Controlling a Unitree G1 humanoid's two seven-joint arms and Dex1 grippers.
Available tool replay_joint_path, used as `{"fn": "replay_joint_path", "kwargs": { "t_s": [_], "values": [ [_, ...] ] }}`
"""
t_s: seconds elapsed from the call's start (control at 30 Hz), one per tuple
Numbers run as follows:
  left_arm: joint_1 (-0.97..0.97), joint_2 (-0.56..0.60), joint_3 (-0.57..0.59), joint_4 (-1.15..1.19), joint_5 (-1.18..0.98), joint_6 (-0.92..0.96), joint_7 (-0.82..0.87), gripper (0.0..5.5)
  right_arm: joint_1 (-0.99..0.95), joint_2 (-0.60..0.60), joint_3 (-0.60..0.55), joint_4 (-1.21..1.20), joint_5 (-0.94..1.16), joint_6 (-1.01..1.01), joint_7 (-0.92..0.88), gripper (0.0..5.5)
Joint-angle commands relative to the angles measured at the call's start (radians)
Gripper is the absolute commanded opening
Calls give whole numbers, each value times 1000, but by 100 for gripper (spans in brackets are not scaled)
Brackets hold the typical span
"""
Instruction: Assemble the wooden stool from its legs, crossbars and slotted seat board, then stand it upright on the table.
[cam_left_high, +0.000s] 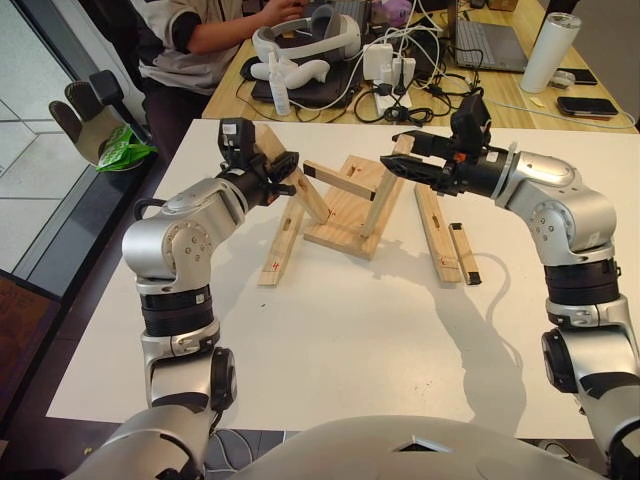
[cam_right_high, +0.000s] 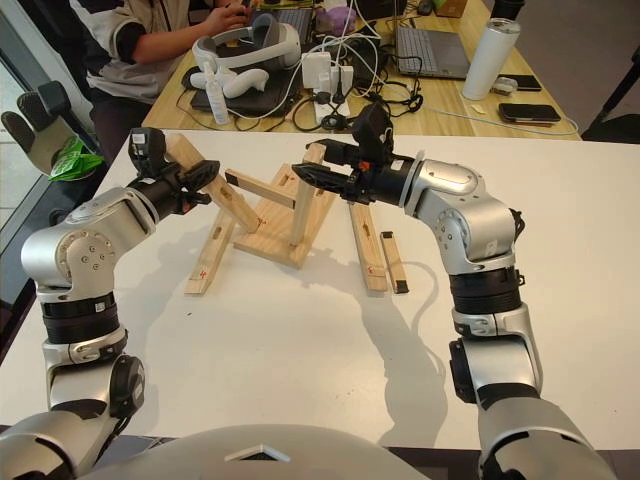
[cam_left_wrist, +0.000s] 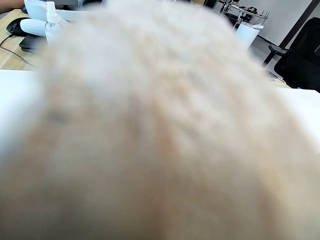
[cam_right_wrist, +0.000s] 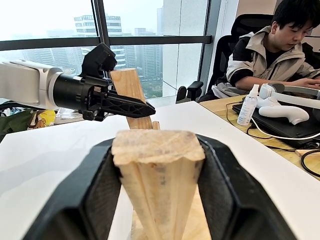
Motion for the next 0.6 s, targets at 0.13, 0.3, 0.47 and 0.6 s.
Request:
{"fn": "replay_joint_path", "kwargs": {
  "t_s": [0.13, 0.3, 0.47, 0.6],
  "values": [
    [36, -6, 5, 40, 13, 25, 12, 102, 32, -16, -4, -48, 34, 37, 37, 207],
    [6, -17, -13, 94, 27, -2, 9, 102, 38, -21, -4, -64, 43, 48, 56, 207],
    [-60, -30, -59, 188, 54, -50, -10, 102, 43, -26, 5, -73, 45, 49, 71, 207],
    [-120, -39, -106, 270, 86, -88, -35, 102, 39, -28, 16, -71, 46, 46, 84, 207]
  ]
}}
